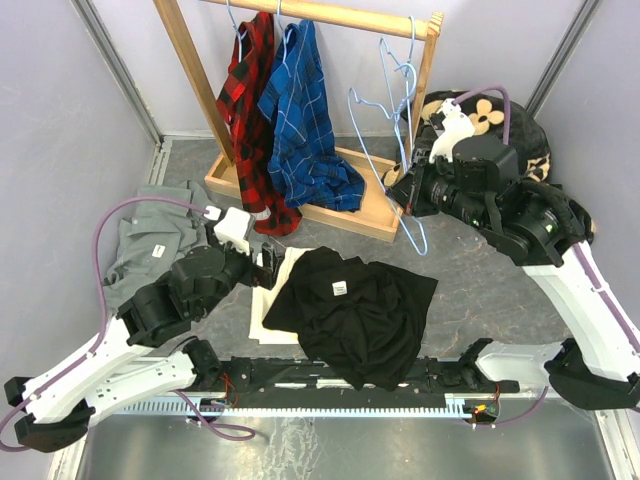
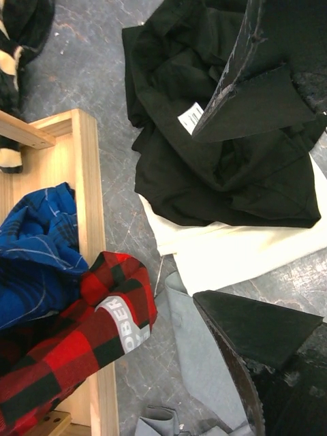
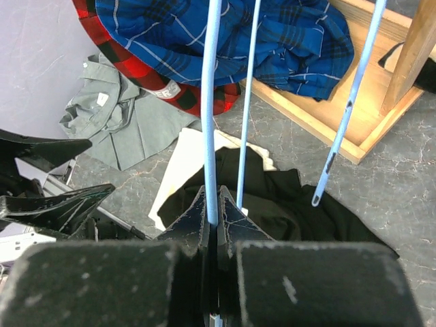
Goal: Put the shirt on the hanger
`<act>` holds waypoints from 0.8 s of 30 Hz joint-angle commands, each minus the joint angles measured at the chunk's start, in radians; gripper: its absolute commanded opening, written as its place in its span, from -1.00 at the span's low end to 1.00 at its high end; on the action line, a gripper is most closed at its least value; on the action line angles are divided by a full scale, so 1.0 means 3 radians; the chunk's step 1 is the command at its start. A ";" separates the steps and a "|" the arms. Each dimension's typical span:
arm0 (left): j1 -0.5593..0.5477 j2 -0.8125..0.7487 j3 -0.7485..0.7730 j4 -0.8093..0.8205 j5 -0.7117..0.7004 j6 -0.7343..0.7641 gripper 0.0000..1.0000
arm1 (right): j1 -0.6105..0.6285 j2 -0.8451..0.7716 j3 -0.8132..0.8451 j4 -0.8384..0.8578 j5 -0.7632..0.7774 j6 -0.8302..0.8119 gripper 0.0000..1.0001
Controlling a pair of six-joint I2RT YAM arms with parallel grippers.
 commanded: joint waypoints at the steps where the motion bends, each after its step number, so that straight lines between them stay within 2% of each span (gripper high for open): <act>1: 0.0013 -0.0054 -0.0178 0.0364 0.0064 0.0316 0.90 | 0.0004 -0.0148 -0.0021 -0.0015 0.0011 0.0049 -1.00; 9: 0.0010 -0.0099 -0.0351 0.0677 0.0071 0.0440 0.88 | 0.0008 -0.0313 -0.0081 -0.0193 0.0055 -0.0002 -1.00; 14: 0.0014 -0.0047 -0.0318 0.0810 0.0348 0.0684 0.88 | 0.0005 -0.0485 -0.0245 -0.0250 0.0003 -0.0056 -1.00; 18: 0.0012 -0.0089 -0.0278 0.0880 0.0653 0.0922 0.86 | 0.0008 -0.0601 -0.0299 -0.0372 -0.0173 -0.0249 -1.00; 24: 0.0013 -0.0052 -0.0138 0.0818 0.0857 0.1262 0.78 | 0.0003 -0.0791 -0.0488 -0.0682 -0.0630 -0.0499 -1.00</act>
